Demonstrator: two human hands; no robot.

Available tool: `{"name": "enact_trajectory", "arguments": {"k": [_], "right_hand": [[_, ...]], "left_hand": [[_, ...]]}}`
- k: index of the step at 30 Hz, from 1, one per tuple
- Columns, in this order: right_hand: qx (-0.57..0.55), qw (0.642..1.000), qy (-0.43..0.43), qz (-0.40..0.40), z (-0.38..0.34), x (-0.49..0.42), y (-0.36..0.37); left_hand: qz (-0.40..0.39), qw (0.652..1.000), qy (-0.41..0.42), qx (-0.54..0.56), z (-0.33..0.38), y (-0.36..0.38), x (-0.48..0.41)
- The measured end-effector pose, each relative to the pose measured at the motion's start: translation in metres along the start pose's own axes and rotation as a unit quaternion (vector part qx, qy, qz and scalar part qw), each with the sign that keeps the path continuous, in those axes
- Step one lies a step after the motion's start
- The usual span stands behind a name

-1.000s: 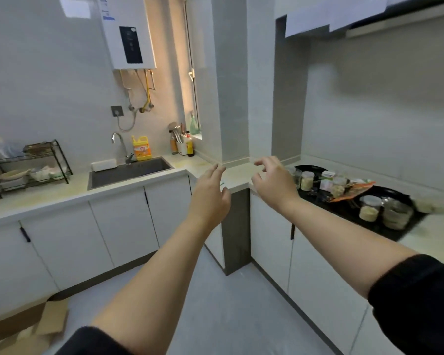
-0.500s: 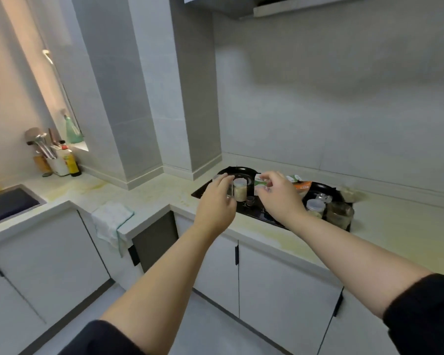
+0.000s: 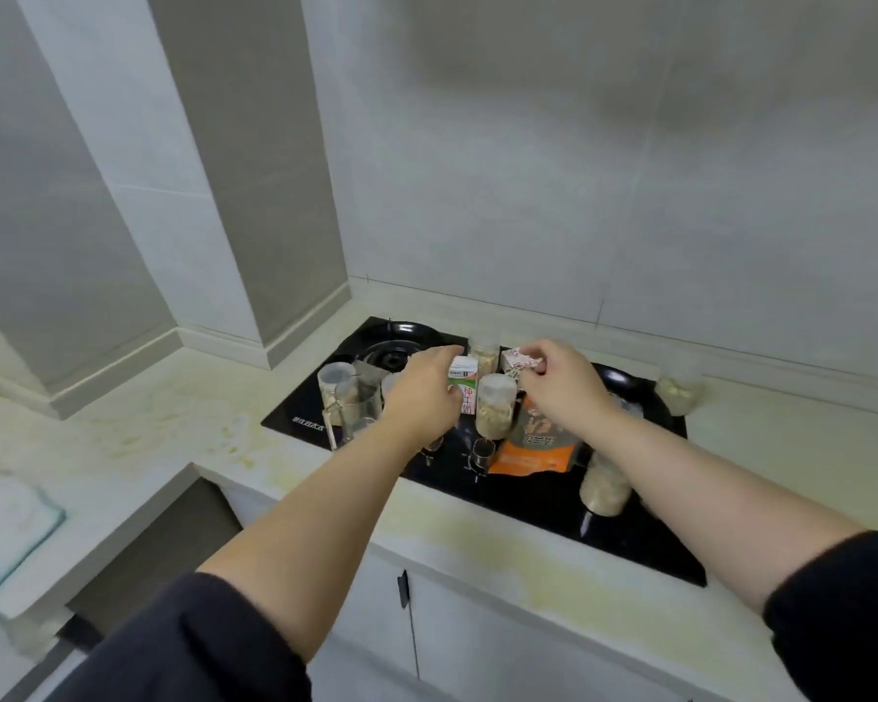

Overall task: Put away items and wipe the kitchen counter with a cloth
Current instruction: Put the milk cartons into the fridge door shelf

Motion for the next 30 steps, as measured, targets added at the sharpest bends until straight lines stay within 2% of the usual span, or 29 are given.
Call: {"name": "enact_trajectory", "arguments": {"k": [4,9,14,18,25,27,30], "right_hand": [[0.078,0.995,0.04,-0.051,0.067,-0.1,0.018],[0.163,0.974,0.119,-0.105,0.162,-0.214,0.032],[0.273,0.919,0.162,-0.232,0.236,-0.265,0.065],[0.325,0.883,0.125,-0.316,0.262,-0.277,0.099],[0.41,0.87,0.024,-0.274,0.261,-0.297,0.093],[0.398,0.886,0.018,-0.236,0.255,-0.297,0.081],[0.286,0.945,0.048,-0.153,0.236,-0.293,0.052]], "left_hand": [[-0.068,0.996,-0.01,-0.053,-0.017,0.053,-0.082],[-0.166,0.972,0.01,-0.166,-0.049,0.125,-0.149],[-0.259,0.951,0.044,-0.161,-0.064,0.173,-0.169],[-0.263,0.946,0.053,-0.183,-0.074,0.186,-0.177],[-0.221,0.973,-0.036,-0.056,-0.094,0.177,-0.189],[-0.206,0.976,-0.069,0.009,-0.1,0.168,-0.189],[-0.155,0.972,-0.123,0.13,-0.105,0.142,-0.187]]}}
Point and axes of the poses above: each hand's wrist, its own x-axis away from the middle knuckle, its own y-axis out of the palm, z = x × y, the point moved 9 cm from there along -x, towards the middle knuckle, and after that the axes turned 14 degrees about -x, right-handed, at the moved point
